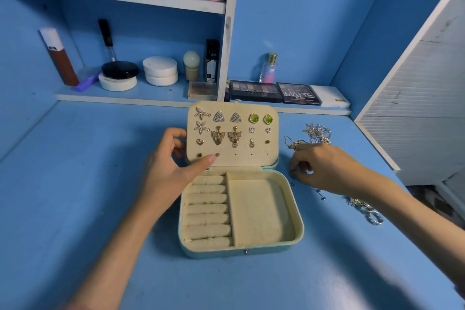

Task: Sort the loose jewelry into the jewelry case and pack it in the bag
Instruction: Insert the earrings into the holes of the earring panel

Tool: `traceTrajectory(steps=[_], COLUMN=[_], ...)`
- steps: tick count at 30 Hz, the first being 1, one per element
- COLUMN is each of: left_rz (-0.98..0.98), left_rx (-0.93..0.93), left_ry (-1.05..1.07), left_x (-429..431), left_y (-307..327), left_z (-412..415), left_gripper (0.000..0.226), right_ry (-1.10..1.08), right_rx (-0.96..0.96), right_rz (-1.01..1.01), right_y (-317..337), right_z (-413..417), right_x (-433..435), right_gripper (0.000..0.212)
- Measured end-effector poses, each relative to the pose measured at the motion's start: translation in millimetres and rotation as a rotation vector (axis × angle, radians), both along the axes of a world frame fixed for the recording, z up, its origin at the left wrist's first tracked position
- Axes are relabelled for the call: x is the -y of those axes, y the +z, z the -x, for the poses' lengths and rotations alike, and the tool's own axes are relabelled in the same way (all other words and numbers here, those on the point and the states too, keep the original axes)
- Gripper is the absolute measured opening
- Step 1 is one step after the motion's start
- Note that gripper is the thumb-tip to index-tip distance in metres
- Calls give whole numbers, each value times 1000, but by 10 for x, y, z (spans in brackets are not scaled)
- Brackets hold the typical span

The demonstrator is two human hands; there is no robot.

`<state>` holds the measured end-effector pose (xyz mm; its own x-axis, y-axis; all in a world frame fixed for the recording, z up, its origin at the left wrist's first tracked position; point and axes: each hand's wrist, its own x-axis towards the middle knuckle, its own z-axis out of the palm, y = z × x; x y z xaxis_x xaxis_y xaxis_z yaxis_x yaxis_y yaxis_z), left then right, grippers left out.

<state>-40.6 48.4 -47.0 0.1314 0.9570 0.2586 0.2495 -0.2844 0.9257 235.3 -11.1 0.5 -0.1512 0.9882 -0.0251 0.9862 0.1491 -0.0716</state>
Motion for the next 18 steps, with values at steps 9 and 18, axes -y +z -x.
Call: traceTrajectory(steps=[9, 18], left_rz=[-39, -257], left_rx=[-123, -260], left_ry=[74, 86], left_x=[-3, 44], left_y=[87, 88], left_z=[-74, -9], left_gripper=[51, 48], right_ry=[-11, -57], right_rx=[-35, -329], right_rz=[9, -94], right_y=[-11, 178], right_z=[-19, -116], right_x=[-3, -102], right_gripper=[7, 13])
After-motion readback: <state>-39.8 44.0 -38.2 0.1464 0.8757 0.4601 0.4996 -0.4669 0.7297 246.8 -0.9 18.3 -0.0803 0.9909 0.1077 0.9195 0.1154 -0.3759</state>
